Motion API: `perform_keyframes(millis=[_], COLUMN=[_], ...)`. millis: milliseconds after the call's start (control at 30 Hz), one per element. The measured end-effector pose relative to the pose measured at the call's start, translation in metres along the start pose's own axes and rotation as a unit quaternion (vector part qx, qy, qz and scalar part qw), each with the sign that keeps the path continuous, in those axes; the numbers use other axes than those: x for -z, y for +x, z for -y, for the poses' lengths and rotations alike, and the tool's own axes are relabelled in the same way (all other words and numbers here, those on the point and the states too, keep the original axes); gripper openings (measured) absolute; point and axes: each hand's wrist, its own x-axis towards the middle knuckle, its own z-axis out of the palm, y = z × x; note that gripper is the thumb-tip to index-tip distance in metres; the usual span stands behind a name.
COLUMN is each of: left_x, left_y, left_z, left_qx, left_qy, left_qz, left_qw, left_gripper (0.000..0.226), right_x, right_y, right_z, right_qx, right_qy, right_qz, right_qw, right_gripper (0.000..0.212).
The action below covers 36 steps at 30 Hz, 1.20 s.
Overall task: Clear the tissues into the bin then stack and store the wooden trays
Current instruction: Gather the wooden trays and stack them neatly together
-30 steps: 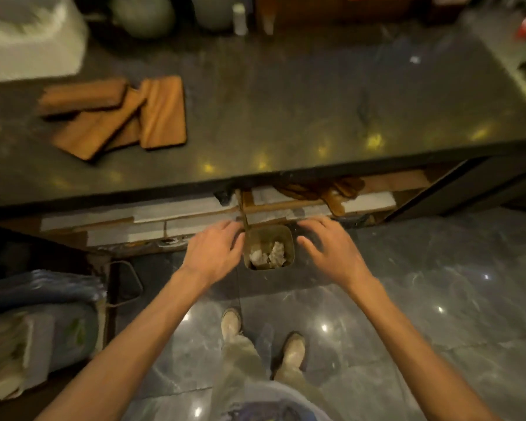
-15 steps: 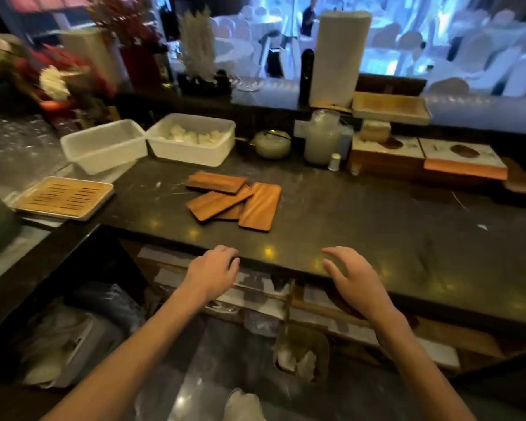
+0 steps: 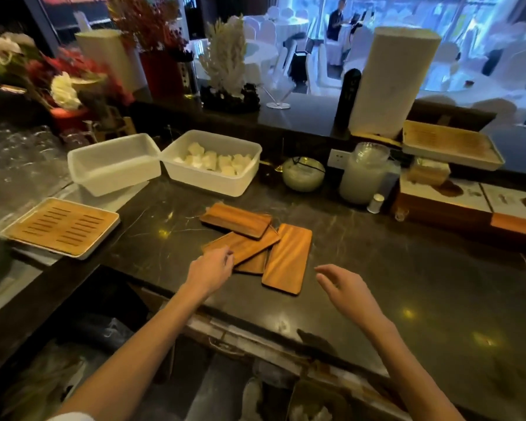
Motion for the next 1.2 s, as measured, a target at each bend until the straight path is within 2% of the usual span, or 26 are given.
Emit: perform_keyframes(millis=[167,333,467,633,767,900,1000,1067,1133,1167,1200], left_x=[0.021,0.020,0.003,-0.026,-0.040,-0.033,-0.018,-0.013,-0.014,-0.017,-0.021], left_y=[0.109,0.208,0.269,0.310,0.322,0.325,0.313,0.298,0.278,0.268,0.258], left_z=[0.036,0.083,0.108,0.124,0.130,0.125,0.105,0.079,0.046,0.027,0.008], left_qx=[0.051,0.122,0.160,0.180,0.223,0.296,0.280,0.278,0.255,0.238,0.222], left_qy=[-0.031,-0.060,-0.089,-0.117,-0.149,-0.286,-0.415,-0.563,-0.672,-0.694,-0.697], left_qz=[-0.020,-0.001,0.017,0.081,0.091,0.101,0.090,0.056,0.040,0.046,0.058], left_qw=[0.998,0.991,0.983,0.973,0.959,0.906,0.861,0.776,0.694,0.678,0.679], left_gripper=[0.028,0.029,0.034,0.037,0.034,0.050,0.046,0.031,0.041,0.046,0.047], right_x=[-0.022,-0.080,-0.119,-0.144,-0.149,-0.135,-0.107,-0.084,-0.058,-0.045,-0.032], right_y=[0.128,0.232,0.284,0.317,0.327,0.321,0.299,0.276,0.250,0.236,0.221], right_z=[0.026,0.044,0.044,0.031,0.022,0.017,0.004,-0.009,-0.028,-0.040,-0.054], right_qx=[-0.080,-0.133,-0.194,-0.300,-0.364,-0.373,-0.288,-0.223,-0.191,-0.183,-0.178], right_qy=[-0.001,0.016,0.076,0.183,0.267,0.305,0.361,0.367,0.361,0.371,0.381], right_qz=[0.020,0.040,0.074,0.104,0.108,0.054,-0.001,-0.060,-0.118,-0.137,-0.151], right_qw=[0.997,0.990,0.975,0.931,0.886,0.875,0.887,0.901,0.905,0.900,0.895], right_gripper=[0.028,0.024,0.007,0.036,0.050,0.043,0.031,0.022,0.019,0.021,0.023])
